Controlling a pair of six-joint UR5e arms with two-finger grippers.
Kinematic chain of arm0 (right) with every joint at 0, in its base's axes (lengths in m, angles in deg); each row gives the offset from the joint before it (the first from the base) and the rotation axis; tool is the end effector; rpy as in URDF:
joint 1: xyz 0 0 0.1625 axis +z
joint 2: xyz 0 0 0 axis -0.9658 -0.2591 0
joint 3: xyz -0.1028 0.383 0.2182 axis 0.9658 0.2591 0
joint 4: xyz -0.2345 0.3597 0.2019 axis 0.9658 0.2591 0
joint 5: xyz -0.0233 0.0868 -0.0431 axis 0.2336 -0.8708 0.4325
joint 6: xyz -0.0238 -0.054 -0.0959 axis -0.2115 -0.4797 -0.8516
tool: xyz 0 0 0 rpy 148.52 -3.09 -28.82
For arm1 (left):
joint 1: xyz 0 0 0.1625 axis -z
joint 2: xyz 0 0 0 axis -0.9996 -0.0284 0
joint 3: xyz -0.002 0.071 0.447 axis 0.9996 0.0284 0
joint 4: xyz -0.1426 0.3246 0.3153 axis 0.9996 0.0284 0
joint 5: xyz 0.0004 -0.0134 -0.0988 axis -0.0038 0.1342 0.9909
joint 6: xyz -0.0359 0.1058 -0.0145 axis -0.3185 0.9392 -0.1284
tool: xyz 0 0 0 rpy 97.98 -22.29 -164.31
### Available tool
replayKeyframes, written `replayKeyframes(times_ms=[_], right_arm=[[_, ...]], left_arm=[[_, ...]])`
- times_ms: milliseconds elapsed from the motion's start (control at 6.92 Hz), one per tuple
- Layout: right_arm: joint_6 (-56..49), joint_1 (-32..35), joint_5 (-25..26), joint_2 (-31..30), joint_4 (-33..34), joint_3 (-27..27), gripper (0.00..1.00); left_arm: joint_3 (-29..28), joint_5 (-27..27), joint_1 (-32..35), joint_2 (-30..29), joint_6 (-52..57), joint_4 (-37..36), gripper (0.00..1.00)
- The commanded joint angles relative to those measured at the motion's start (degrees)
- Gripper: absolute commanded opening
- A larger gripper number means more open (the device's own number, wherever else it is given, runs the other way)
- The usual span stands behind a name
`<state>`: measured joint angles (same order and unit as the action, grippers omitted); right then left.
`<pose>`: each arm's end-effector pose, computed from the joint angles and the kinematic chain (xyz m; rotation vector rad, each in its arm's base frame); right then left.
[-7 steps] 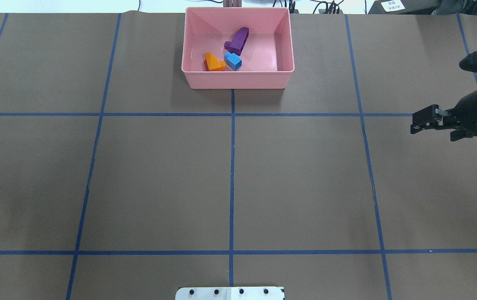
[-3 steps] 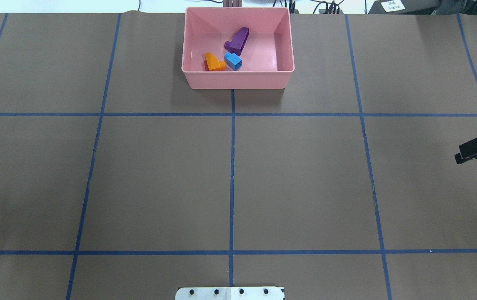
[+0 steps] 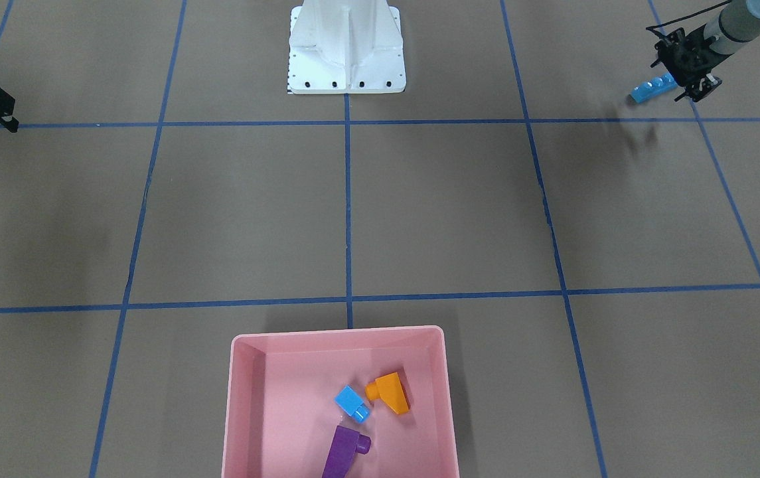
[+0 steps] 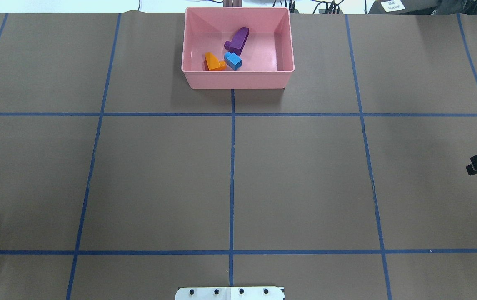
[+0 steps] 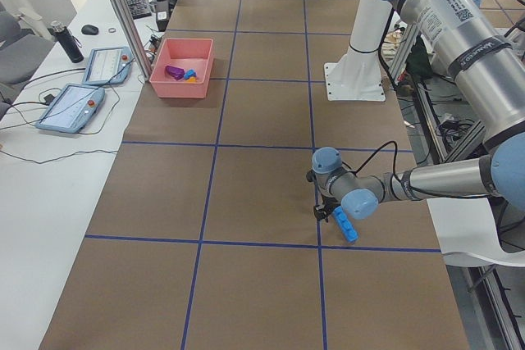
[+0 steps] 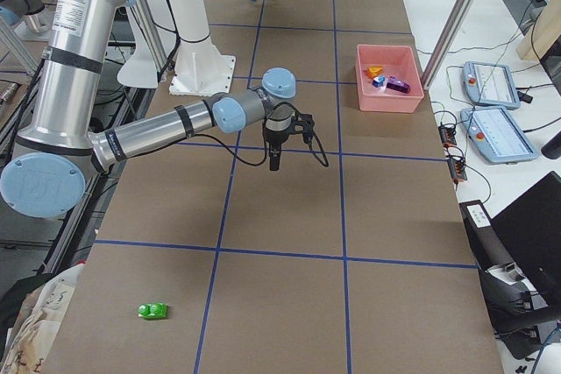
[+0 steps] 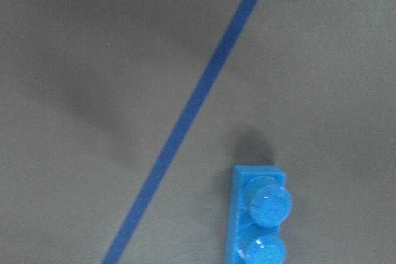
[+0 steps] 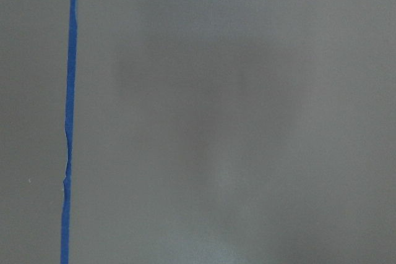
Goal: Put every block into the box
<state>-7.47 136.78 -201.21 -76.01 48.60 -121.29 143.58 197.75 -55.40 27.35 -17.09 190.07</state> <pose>-0.1545 -0.4160 0.4936 -0.0320 -0.7883 -0.0606 0.2069 -0.2166 0.7158 0.1719 0.7924 1.1465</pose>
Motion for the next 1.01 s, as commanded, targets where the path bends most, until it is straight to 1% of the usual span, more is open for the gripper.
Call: replayKeyframes(times_ms=[0, 145, 289, 434, 578, 723, 867], right_arm=[[-2.7, 0.0, 0.1, -1.6, 0.0, 0.4, 1.0], [-4.7, 0.0, 0.0, -2.6, 0.0, 0.7, 1.0], [-6.4, 0.1, 0.1, -3.5, 0.0, 1.2, 1.0], [-8.4, 0.1, 0.0, -5.3, -0.2, 1.6, 1.0], [-12.2, 0.9, 0.1, -7.2, -0.2, 2.2, 1.0], [-19.3, 3.9, 0.0, -8.7, -0.2, 3.9, 1.0], [-27.3, 7.6, 0.0, -9.1, -0.1, 7.7, 1.0]], left_arm=[[-2.3, -3.2, -3.5, -0.4, -1.7, -0.1, 0.97], [-2.6, -3.2, -5.0, -0.6, -2.8, -0.2, 0.91], [-2.7, -3.2, -8.2, -0.7, -6.5, -0.3, 0.89], [-2.8, -3.2, -9.9, -1.0, -8.6, -0.1, 0.75], [-2.8, -3.2, -9.9, -1.1, -9.0, -0.1, 0.32], [-2.7, -2.7, -9.8, -1.1, -9.5, 0.3, 0.0], [-2.2, -2.5, -9.5, -1.5, -11.3, 0.3, 0.0]])
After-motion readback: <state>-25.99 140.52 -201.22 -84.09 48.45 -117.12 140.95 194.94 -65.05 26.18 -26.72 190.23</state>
